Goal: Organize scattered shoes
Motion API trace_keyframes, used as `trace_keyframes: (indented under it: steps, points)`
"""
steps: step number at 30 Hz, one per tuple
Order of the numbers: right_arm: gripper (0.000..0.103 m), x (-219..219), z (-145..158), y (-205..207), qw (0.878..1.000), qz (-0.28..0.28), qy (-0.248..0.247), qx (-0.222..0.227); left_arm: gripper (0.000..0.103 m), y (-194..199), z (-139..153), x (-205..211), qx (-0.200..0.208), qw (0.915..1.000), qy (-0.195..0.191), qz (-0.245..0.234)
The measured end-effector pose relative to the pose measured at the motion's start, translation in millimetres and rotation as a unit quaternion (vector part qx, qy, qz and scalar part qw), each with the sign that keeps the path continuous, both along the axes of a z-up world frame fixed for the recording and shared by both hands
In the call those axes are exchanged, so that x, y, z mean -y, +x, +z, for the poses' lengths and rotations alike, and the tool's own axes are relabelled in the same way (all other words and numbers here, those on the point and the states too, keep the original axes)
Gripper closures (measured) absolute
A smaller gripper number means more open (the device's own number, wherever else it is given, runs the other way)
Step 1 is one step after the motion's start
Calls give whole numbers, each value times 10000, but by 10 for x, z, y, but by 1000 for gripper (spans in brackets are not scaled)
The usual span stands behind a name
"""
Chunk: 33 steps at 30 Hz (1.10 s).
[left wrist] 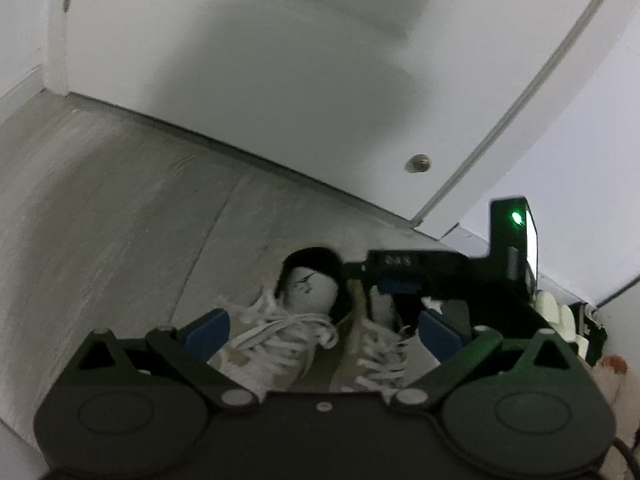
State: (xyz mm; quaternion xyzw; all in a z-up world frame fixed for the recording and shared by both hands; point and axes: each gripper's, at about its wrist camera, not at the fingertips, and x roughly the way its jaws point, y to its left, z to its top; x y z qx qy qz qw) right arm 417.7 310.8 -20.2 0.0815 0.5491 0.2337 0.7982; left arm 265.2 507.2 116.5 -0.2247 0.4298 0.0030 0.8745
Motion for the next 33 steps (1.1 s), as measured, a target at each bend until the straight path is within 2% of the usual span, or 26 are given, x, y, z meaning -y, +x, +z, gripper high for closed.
trace_keyframes:
  steps: [1, 3, 7, 10, 12, 14, 18, 21, 24, 27, 29, 30, 32, 33]
  points:
    - [37, -139, -9, 20, 9996, 22, -261, 127, 1, -14, -6, -18, 2, 10000, -13, 30]
    - [37, -329, -5, 51, 9979, 90, -580, 287, 1, -38, -12, -43, -1, 10000, -34, 77]
    - [36, -570, -171, 162, 9926, -53, -1207, 118, 1, -67, -43, -67, -18, 9999, 29, 166]
    - [38, -686, -359, 246, 9882, -304, -1499, 59, 1, -120, -57, -77, -7, 9997, 56, 247]
    - [40, -781, -395, 200, 9834, -321, -1745, 368, 1, -155, -79, -82, 10, 9996, 52, 295]
    - [52, -820, -388, 86, 9800, -357, -1817, 733, 1, -197, -81, -78, 20, 9993, 74, 358]
    - [55, -734, -332, -220, 9752, -454, -1551, 1514, 1, -306, -74, -37, 144, 9985, 142, 500]
    - [56, -607, -180, -493, 9659, -510, -1303, 2180, 1, -422, -62, 23, 285, 9973, 209, 651]
    - [56, -444, 31, -835, 9497, -500, -1085, 2895, 1, -578, -45, 140, 515, 9948, 358, 806]
    - [56, -308, 244, -1193, 9278, -481, -1031, 3554, 1, -771, -11, 263, 809, 9915, 451, 911]
    - [56, -185, 412, -1468, 9050, -475, -1065, 4092, 1, -948, 10, 374, 1056, 9879, 548, 993]
    - [55, -146, 449, -1534, 8974, -467, -1080, 4252, 1, -1052, 18, 441, 1186, 9857, 618, 1026]
    - [54, 18, 610, -1783, 8651, -448, -1094, 4875, 1, -1278, 29, 586, 1414, 9813, 742, 1077]
    - [54, 87, 667, -1847, 8534, -463, -1090, 5077, 1, -1380, 27, 647, 1499, 9796, 762, 1104]
